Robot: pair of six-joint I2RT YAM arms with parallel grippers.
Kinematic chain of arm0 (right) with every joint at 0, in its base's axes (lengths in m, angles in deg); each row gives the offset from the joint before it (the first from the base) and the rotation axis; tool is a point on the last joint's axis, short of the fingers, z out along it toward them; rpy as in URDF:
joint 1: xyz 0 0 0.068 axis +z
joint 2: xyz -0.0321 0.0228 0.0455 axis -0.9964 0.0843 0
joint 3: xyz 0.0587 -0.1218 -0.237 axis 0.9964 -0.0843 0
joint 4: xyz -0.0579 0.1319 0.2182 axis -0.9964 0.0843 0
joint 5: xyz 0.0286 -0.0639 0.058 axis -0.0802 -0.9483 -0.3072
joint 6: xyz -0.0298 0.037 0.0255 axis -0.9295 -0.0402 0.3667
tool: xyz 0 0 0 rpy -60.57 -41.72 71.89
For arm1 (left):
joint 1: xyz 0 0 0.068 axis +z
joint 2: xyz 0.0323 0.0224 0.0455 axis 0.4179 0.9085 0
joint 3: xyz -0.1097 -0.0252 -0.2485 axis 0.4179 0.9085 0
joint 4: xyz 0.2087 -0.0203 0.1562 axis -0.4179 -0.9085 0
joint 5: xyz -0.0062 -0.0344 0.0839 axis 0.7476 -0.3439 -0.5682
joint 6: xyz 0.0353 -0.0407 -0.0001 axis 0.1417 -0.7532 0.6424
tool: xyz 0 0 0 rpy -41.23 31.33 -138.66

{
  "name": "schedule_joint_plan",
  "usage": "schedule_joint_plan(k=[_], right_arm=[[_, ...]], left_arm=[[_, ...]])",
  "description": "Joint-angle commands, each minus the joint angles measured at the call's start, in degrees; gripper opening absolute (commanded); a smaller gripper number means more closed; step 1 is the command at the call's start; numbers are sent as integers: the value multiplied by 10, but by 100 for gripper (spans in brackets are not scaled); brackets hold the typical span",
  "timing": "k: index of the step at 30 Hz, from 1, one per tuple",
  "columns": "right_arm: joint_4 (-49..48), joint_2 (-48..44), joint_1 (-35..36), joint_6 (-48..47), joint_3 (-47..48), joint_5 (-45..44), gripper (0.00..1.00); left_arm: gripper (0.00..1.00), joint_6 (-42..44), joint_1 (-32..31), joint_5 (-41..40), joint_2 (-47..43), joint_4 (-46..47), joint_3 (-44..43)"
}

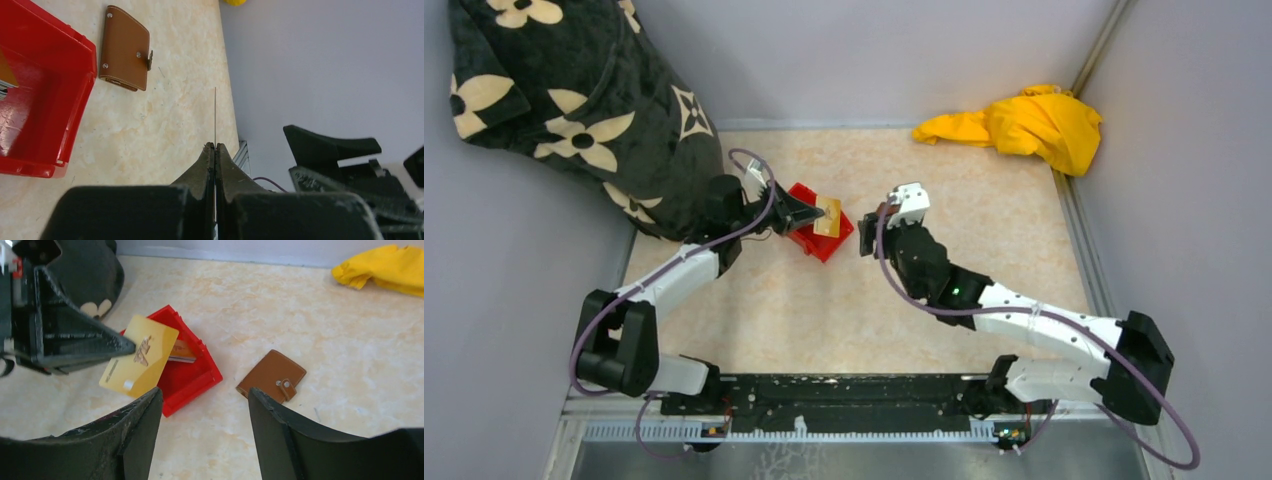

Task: Put the credit cards into the card holder
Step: Pick up the credit card from the storage box.

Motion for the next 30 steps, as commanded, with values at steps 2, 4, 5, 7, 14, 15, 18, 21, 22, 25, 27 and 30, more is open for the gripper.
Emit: schedule_joint_plan(k=[2,4,5,7,14,15,18,21,22,25,27,30], right_arm=[[13,-33,-93,198,18,167,63],[-13,-35,-134,250,2,250,63],[-29,-35,-155,275,-9,283,62],[-56,-29,-187,315,-23,338,61],[-135,13,-233,387,-44,456,59],[-146,20,-236,395,-46,470,58],[-160,33,-240,410,-47,492,58],[-174,43,-243,420,-51,507,57],[-178,46,-244,422,-53,514,57],[-189,55,-248,427,-55,526,56],[-192,60,-248,428,-56,530,55],[-196,66,-251,428,-60,532,55]], left_arm=[[0,-2,-4,25,0,110,24],[0,-10,-9,39,6,142,28],[0,-15,-11,48,10,159,29],[0,-24,-14,62,16,187,30],[0,-34,-21,96,42,226,25],[0,-34,-22,99,46,226,23],[0,-39,-23,112,59,235,18],[0,-51,-24,122,73,254,12],[0,-53,-26,127,78,257,8],[0,-62,-30,137,91,271,-1],[0,-67,-33,140,97,279,-6],[0,-75,-35,144,106,290,-9]])
